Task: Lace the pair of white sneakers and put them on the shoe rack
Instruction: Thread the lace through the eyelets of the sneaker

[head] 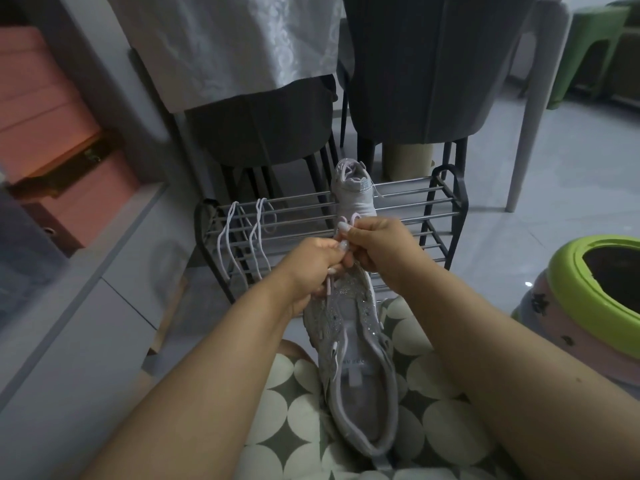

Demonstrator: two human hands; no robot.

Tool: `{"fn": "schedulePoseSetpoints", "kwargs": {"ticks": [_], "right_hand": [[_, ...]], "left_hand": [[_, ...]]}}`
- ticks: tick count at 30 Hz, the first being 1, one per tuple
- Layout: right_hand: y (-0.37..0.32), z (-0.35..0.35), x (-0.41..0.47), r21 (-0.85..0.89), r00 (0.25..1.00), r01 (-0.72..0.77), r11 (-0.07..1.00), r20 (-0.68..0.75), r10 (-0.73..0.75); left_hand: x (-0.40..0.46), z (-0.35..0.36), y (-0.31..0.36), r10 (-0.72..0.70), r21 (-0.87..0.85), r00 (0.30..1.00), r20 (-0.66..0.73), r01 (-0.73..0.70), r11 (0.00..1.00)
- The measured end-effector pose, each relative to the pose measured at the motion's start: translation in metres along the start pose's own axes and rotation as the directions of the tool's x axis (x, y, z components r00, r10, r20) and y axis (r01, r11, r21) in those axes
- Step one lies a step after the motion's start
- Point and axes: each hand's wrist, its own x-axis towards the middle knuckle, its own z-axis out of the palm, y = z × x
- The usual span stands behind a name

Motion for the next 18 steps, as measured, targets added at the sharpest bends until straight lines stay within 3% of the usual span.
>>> {"fn": "schedulePoseSetpoints", "kwargs": {"ticks": [2,5,7,10,12,14,16,18], "right_hand": [[-0.001,0.000,-0.001,0.016,1.000,-0.031,0.999,0.003,0.031],[-0.003,-0.006,-0.004,0.023,0.989,-0.087,0.996,-0.118,0.089],[-0.005,-0.012,-0.006,0.019,0.986,-0.020,1.000,-0.168,0.023],[-0.009,-0.015,-0.010,-0.038,0.993,0.104,0.994,0.057,-0.102],[-0.010,-0.014,-0.012,0.008,0.965,0.095,0.995,0.243,-0.094],[-0.008,-0.019,-0.014,0.010,0.951,0.061,0.998,0.303,-0.061],[-0.005,-0.028,-0.015,-0.115,0.969,0.056,0.992,0.246,-0.027],[-0.001,-0.042,-0.015,-0.327,0.993,0.032,0.945,0.122,0.009]], "left_hand": [[-0.001,-0.002,0.001,-0.009,-0.018,1.000,0.020,0.009,1.000],[-0.006,-0.006,0.007,-0.008,0.003,1.000,0.020,0.008,1.000],[-0.010,-0.013,0.019,0.026,-0.017,0.999,0.027,-0.026,1.000],[-0.009,-0.022,0.045,0.077,-0.054,0.990,0.119,-0.071,0.996],[-0.007,-0.025,0.056,0.081,-0.046,0.985,0.150,-0.075,0.996],[-0.005,-0.028,0.058,0.094,-0.052,0.985,0.146,-0.088,0.995],[-0.004,-0.036,0.054,0.115,-0.120,0.990,0.080,-0.105,0.987],[-0.002,-0.048,0.049,0.119,-0.280,0.990,-0.077,-0.136,0.950]]}}
